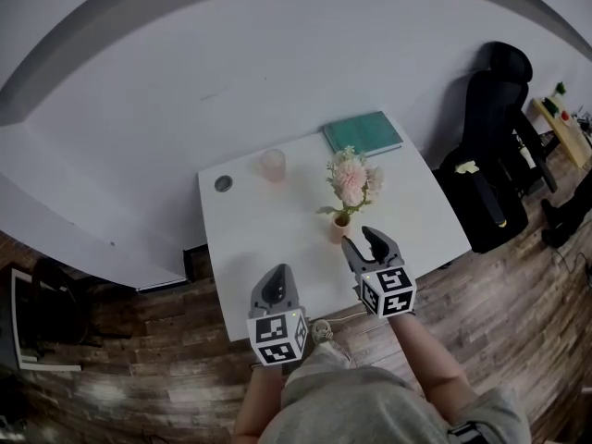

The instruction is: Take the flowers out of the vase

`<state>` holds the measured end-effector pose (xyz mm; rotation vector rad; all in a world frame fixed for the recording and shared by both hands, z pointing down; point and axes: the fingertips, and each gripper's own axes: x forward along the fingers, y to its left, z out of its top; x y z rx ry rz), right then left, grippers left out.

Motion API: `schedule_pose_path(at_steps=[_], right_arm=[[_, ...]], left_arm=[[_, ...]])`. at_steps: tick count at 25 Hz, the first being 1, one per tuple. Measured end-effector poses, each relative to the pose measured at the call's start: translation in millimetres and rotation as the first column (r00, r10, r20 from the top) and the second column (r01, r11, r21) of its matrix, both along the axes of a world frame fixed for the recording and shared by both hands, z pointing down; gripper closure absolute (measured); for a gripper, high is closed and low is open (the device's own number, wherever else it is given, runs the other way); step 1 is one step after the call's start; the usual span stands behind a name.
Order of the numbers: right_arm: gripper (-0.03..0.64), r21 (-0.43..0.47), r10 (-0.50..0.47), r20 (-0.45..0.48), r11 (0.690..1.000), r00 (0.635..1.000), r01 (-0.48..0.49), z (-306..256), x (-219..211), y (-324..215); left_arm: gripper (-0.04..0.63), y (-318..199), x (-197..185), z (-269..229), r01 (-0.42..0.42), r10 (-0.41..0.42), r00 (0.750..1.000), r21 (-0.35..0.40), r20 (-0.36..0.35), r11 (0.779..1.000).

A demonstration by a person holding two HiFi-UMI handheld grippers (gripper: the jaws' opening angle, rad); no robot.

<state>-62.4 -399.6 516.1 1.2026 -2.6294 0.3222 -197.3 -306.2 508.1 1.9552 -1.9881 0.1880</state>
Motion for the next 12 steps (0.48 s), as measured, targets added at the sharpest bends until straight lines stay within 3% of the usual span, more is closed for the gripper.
schedule_pose_path(at_steps=[12], right_arm=[[0.422, -0.035, 0.042, -0.042, 0.998, 0.998, -0.043, 27, -11, -53]], left_arm=[[0.588, -39, -15, 20, -0.009, 0.009, 1.0, -0.042, -0.016, 0.999]])
